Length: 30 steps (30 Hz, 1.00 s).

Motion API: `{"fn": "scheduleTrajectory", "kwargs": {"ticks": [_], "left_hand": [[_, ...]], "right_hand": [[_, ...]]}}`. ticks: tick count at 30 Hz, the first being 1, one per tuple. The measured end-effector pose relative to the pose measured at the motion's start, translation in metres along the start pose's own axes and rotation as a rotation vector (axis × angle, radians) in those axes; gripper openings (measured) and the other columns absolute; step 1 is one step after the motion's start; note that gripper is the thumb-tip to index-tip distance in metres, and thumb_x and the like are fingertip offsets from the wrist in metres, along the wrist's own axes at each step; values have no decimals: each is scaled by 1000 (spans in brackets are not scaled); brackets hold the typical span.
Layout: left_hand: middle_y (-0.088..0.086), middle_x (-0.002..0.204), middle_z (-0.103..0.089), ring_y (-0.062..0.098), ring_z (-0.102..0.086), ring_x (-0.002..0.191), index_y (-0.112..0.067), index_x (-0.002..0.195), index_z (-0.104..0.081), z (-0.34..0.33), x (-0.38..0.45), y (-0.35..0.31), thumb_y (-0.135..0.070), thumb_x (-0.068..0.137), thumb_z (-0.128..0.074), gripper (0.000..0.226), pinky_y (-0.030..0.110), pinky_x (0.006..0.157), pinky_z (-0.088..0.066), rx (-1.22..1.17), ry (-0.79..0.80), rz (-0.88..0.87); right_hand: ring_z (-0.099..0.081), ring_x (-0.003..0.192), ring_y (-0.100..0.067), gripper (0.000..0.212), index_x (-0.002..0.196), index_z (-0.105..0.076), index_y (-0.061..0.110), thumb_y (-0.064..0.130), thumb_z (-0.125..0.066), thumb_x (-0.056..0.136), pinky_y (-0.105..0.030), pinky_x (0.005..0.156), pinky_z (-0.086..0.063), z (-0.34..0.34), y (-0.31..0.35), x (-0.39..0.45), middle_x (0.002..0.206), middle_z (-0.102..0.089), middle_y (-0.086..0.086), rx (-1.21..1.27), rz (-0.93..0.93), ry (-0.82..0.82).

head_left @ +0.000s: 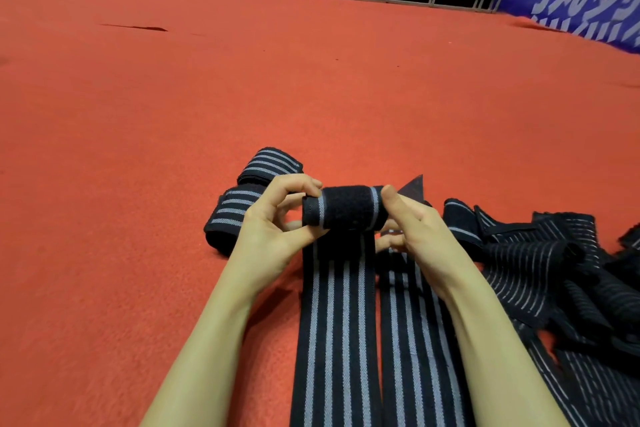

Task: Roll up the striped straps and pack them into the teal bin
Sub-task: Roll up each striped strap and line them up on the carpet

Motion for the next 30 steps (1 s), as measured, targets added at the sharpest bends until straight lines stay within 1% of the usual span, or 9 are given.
{"fn": "scheduleTrajectory", "kwargs": {"ticks": [6,9,11,15,17,20,22,26,30], "left_hand": [[7,122,-52,19,-53,113,-35,92,-63,0,-2,3,-10,69,-62,34,25,87,-46,54,55,16],[3,115,-57,13,-60,101,-30,99,-63,0,-2,3,-33,73,-62,26,33,91,-47,44,29,118],[8,113,-59,9,-63,91,-29,109,-59,0,0,3,-44,71,-65,41,38,90,-52,91,-2,203],[7,119,-59,9,-61,105,-29,118,-60,2,5,1,-55,60,-68,64,42,86,-56,119,-29,351],[3,117,-63,10,-64,101,-24,119,-61,2,5,0,-46,69,-73,55,39,79,-57,138,-11,374],[-4,106,-69,4,-65,83,-20,123,-60,2,3,-1,-18,82,-72,42,30,68,-55,137,-17,335],[-4,112,-68,15,-67,90,-22,123,-60,5,2,1,-12,78,-76,49,32,74,-55,119,-20,311],[0,124,-61,27,-64,106,-23,119,-61,7,2,0,-12,65,-78,57,34,91,-52,52,-6,194],[-5,114,-62,12,-62,98,-16,111,-58,7,3,-7,11,64,-68,55,19,75,-51,-21,-12,76]], "right_hand": [[-60,72,-20,41,108,-70,21,47,-66,75,-25,64,-39,4,-5,-2,90,-70,-1,89,-24,30],[-58,78,-23,44,111,-69,26,41,-72,70,-22,65,-46,5,-4,-3,95,-67,-1,157,-14,37],[-62,87,-27,46,112,-69,31,40,-75,67,-26,74,-52,8,-4,-3,99,-64,-1,170,5,39],[-65,100,-22,57,119,-65,30,41,-76,63,-37,87,-53,12,-3,-2,103,-68,-2,191,45,61],[-65,102,-23,65,123,-60,24,38,-78,62,-40,90,-52,13,-4,-1,109,-70,-3,187,45,57],[-64,111,-23,65,126,-57,15,22,-79,66,-33,88,-52,12,-5,-2,118,-68,-5,178,69,75],[-64,111,-21,61,125,-58,18,12,-78,67,-29,85,-53,14,-4,-3,119,-68,-4,166,96,69],[-68,96,-17,63,125,-58,27,9,-80,69,-24,76,-52,14,-3,-5,110,-71,-5,139,108,73],[-62,79,-17,54,128,-56,23,3,-70,80,-22,66,-48,7,-2,-4,103,-69,-18,121,109,99]]}}
Point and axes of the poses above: each hand's wrist, its own x-axis towards the middle knuckle, its own z-axis out of the back of the hand, y = z × x, the point moved 3 cm from there along x, towards the middle knuckle
